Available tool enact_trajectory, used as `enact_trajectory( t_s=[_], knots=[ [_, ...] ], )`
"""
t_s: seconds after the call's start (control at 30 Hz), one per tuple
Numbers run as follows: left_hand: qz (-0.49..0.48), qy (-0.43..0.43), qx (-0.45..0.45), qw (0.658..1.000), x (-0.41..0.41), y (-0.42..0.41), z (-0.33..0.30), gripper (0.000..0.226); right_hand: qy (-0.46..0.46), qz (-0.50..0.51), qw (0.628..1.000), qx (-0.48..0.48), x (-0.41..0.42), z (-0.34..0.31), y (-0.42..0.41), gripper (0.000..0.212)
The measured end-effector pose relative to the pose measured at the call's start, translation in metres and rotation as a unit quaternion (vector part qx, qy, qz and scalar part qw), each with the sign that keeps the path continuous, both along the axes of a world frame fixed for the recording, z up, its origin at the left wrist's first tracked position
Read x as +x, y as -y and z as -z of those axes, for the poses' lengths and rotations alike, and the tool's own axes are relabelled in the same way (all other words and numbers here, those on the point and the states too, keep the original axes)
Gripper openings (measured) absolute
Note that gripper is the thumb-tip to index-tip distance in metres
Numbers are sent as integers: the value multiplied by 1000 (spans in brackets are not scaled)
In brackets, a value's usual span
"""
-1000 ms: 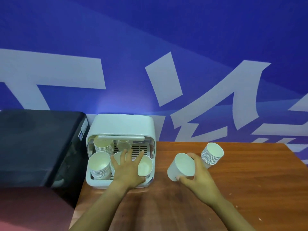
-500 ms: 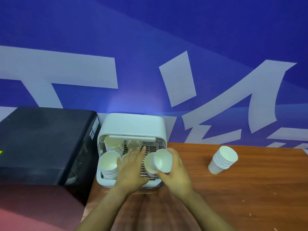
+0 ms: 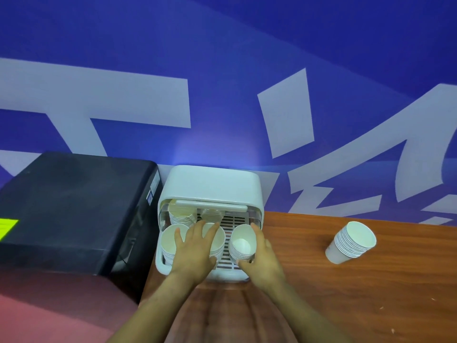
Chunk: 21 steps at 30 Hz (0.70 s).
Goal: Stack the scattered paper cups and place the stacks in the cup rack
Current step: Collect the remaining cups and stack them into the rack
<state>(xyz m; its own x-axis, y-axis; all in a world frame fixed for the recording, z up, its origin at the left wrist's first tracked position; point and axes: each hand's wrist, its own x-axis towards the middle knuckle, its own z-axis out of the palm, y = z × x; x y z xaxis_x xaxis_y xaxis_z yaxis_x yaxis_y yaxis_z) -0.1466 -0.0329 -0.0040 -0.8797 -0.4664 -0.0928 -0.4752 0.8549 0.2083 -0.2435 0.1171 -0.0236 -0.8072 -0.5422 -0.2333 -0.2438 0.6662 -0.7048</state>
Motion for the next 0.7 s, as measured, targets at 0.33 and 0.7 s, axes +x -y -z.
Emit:
enact_trajectory(
  t_s=[0.33,0.7],
  knots=[
    [6,-98,-38,994,-9,23,16,89,-28,63,994,-90,-8,10,46,84],
    [44,-189,23,981,3,-11,4,63,-29,15,993,-112,-3,-8,8,64]
  ],
)
